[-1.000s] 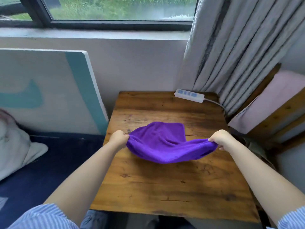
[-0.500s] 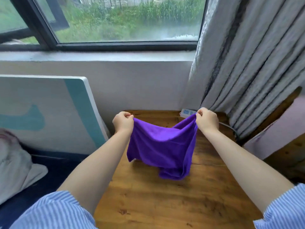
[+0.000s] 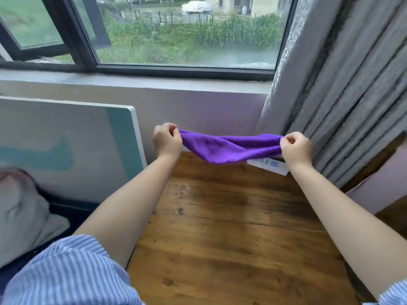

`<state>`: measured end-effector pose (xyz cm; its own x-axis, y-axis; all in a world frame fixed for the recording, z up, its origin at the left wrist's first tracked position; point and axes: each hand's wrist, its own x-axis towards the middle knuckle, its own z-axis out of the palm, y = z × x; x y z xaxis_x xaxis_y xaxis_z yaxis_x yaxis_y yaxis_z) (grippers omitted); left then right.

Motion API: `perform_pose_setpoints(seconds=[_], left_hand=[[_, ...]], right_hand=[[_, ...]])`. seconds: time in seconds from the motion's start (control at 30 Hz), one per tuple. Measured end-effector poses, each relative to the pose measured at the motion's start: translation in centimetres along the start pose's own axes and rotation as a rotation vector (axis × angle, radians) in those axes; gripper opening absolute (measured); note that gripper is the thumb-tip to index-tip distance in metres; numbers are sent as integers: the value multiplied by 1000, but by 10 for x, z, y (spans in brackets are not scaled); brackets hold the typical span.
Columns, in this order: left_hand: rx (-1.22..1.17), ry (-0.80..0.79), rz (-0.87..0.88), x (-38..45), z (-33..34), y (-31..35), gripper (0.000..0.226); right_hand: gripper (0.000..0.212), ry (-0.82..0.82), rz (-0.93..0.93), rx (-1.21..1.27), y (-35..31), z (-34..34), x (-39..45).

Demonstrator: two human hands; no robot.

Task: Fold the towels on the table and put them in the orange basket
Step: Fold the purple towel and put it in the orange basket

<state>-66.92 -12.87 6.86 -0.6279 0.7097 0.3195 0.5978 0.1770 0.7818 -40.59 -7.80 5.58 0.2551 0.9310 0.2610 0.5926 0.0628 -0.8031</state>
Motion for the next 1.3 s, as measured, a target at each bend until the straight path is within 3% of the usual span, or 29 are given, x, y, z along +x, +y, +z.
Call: perform_pose_setpoints(seconds=[0.17,0.37,0.53,0.77,0.9,1.0,1.1,1.3], left_hand=[[363,-470,-64,-54,9,-64,23],[893,-1061,86,-134,17,-128,30],[1220,-1395,195,-182,14,-164,33],[1267,-1617,16,-226,-1,-185,21],[1207,-1692,-134,-236,1,-187,21],[1154,-1605,41,-227,12,-180,35],[1041,-1458,91,-208,32,-174,35],[957,-1354,-17,-163,76,-158,34]], right_hand=[[15,-229,181,-334,74,4,-64],[32,-681,320,-851,146,-2,-152],[32,-826,366,-991,181,-15,-207],[32,-1071,391,-1132,207,-23,-252],[19,-1266,412,-1158,212,-22,-251],[32,-1181,381,-1079,217,-17,-236],[29,-1009,343,-978,217,-9,-211],[24,-887,261,-777,215,26,-145]])
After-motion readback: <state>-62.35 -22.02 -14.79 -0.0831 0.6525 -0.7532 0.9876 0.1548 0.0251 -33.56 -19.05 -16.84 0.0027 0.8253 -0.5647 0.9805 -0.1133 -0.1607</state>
